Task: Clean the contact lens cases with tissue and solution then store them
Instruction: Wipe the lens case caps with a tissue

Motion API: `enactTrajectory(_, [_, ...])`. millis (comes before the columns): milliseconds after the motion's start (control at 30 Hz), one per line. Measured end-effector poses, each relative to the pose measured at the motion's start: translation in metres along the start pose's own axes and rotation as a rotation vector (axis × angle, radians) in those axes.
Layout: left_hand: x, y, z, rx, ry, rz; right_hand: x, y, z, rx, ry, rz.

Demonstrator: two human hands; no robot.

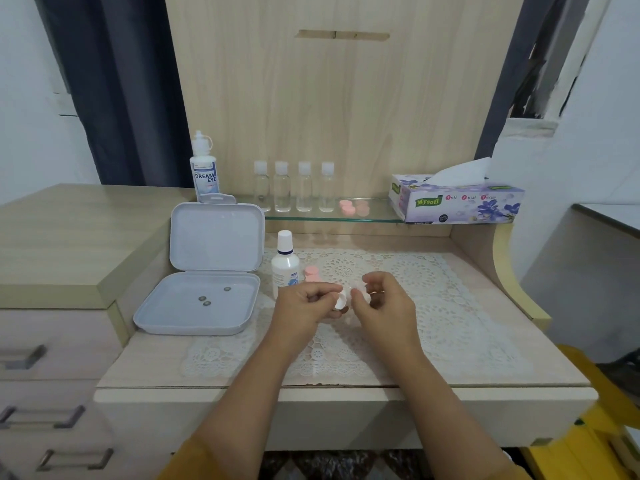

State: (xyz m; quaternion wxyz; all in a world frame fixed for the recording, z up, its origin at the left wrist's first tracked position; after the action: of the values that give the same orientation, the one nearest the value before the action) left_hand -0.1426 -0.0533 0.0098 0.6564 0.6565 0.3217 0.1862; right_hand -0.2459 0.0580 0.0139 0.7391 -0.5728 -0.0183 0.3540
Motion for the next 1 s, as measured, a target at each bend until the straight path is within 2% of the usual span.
enactTrajectory(67, [0.001, 0.001, -0.002, -0.018, -0.021, -0.006, 0.0, 0.003, 0.0, -0.101, -0.049, -0.093])
enactTrajectory(167, [0.0, 0.0, -0.003, -0.02, -0.033, -0.007, 0.0, 0.002, -0.002, -0.14, -0.11, -0.11])
enactTrajectory(300, [-0.001, 0.0, -0.004, -0.045, -0.054, -0.011, -0.001, 0.012, -0.003, -0.313, -0.154, -0.181])
enactTrajectory(533, [0.0, 0.0, -0.004, -0.007, -0.061, -0.01, -0.003, 0.01, 0.0, -0.355, -0.09, -0.138])
enactTrajectory(700, [-0.002, -0.003, -0.006, -0.073, -0.088, -0.001, -0.001, 0.008, 0.002, -0.358, -0.062, -0.137])
enactTrajectory(800, [-0.004, -0.003, 0.0, -0.004, -0.004, -0.023, -0.001, 0.007, -0.006, -0.228, -0.121, -0.106])
enactTrajectory(900, [-0.005, -0.004, 0.003, 0.019, 0.035, -0.031, -0.003, 0.003, -0.012, 0.155, -0.114, 0.084])
enactTrajectory(1000, [-0.006, -0.006, 0.002, 0.004, 0.037, -0.019, -0.001, -0.002, -0.016, 0.355, -0.062, 0.247])
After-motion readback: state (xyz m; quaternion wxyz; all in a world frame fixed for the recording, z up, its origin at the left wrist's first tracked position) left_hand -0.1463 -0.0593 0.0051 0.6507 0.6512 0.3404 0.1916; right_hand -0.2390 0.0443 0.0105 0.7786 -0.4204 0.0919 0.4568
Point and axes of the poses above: each hand's wrist, its own x-axis away from the middle knuckle, its own z-axis out of the back of the hand, y = z × x, the point moved 6 cm from there along -x, towards the middle knuckle, and after that the axes turned 3 degrees about -y, right-handed, at the moved point
